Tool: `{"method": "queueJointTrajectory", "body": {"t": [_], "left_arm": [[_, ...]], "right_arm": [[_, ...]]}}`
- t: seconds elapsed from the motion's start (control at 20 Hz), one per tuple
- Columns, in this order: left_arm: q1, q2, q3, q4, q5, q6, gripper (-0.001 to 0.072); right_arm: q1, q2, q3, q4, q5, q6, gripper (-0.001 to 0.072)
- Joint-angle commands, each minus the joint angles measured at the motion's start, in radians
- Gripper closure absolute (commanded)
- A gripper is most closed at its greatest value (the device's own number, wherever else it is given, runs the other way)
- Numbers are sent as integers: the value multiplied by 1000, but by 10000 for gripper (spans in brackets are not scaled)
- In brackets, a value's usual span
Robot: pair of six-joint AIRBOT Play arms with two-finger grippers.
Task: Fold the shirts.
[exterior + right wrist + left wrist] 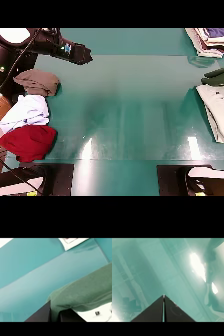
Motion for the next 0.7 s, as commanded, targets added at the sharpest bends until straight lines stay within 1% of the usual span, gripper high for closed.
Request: {"method": "queueJointTrajectory", "body": {"t": [0.0, 0.1, 0.2, 0.35, 0.55, 0.6, 0.65], "left_arm": [[0, -1, 0, 0, -2, 0, 685], [0, -1, 0, 0, -7, 1, 685], [0, -1, 0, 0, -8, 1, 685], [0, -1, 0, 0, -9, 1, 685], [0, -1, 0, 0, -8, 1, 685], [0, -1, 0, 0, -8, 2, 685], [0, -1, 0, 0, -8, 2, 685]], "right_arm": [[-32, -1, 48, -3, 146, -2, 695], [-56, 0, 48, -58, 225, 0, 695], [-81, 17, 26, -140, 260, 15, 695], [-120, 101, -140, -248, 264, 27, 693], [-197, 198, -380, -335, 294, 27, 684], [-218, 221, -426, -371, 301, 27, 604], [-239, 242, -464, -402, 303, 27, 431]]}}
